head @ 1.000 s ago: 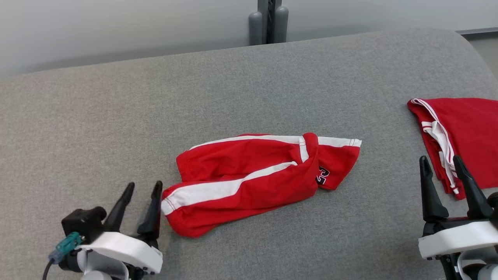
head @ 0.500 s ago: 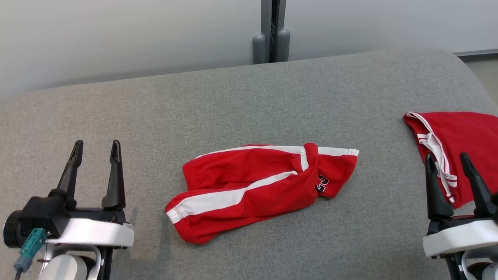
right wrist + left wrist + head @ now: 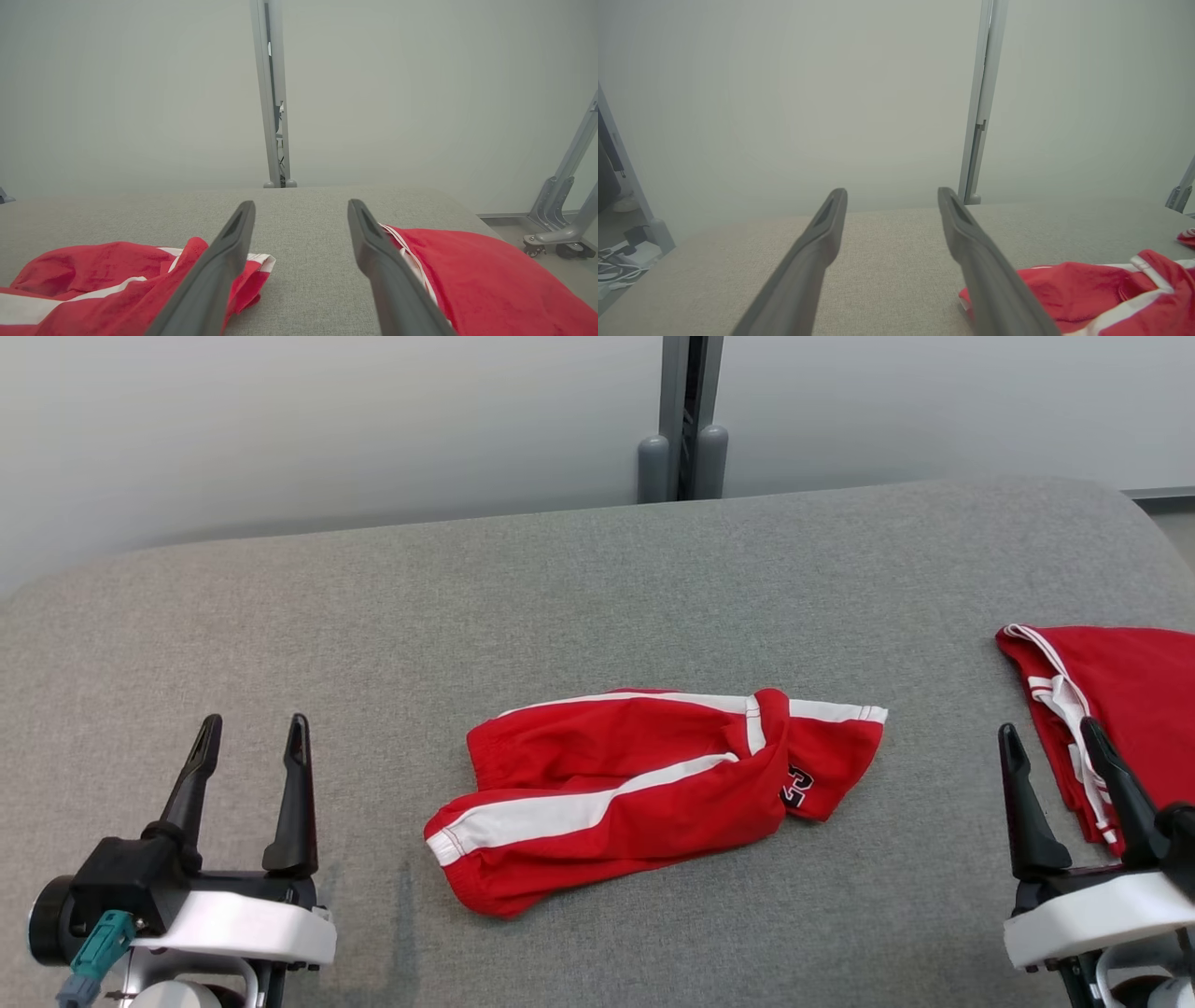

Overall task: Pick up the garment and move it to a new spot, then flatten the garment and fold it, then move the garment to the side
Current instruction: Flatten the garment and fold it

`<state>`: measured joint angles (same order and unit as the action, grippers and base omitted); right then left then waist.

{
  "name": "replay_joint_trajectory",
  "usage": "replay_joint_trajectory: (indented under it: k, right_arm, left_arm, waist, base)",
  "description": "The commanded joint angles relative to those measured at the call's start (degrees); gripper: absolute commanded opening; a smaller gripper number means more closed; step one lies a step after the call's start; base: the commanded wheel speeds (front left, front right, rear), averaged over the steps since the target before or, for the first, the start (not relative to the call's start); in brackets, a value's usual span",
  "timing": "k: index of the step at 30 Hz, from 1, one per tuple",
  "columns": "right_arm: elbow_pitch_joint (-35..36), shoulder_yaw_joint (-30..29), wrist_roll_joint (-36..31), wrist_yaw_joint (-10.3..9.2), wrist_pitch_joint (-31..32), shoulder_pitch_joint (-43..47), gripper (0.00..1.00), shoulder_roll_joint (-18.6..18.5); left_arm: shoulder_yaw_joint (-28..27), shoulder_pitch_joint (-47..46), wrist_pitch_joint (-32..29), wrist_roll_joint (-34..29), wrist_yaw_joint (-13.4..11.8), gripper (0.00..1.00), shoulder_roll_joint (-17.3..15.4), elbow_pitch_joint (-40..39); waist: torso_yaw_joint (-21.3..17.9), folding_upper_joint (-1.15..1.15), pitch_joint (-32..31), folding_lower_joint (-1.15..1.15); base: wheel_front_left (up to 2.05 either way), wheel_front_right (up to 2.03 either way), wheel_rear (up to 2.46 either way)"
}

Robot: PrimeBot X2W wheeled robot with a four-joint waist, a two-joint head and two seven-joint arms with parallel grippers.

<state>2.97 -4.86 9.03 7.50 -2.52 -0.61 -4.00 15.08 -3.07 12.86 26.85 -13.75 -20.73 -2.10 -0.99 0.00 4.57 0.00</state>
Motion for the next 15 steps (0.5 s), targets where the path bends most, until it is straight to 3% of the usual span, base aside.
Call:
replay_joint_trajectory:
  k: [1, 7, 15]
  right_arm:
    - [0.0, 0.3, 0.3, -0.02, 0.3, -0.4, 1.0, -0.8]
    - [-3.4, 6.0, 3.7, -0.02, 2.9, -6.2, 1.0, -5.6]
    - [-13.0, 20.2, 11.2, -0.02, 9.1, -17.8, 1.0, -14.9]
  left_arm:
    - [0.0, -0.7, -0.1, 0.4, -0.1, 1.0, -0.1, -0.2]
    - [1.1, -3.1, -0.1, -0.2, 0.6, 1.0, 0.4, -0.1]
    - [3.1, -6.6, 0.6, -0.5, 2.0, 1.0, 2.5, 1.9]
  waist:
    - [0.5, 0.0, 0.4, 0.0]
    - [2.8, 0.0, 2.7, 0.0]
    - [7.1, 0.0, 6.7, 0.0]
  base:
    - [0.0, 0.0, 0.0]
    - [0.0, 0.0, 0.0]
    - [0.0, 0.0, 0.0]
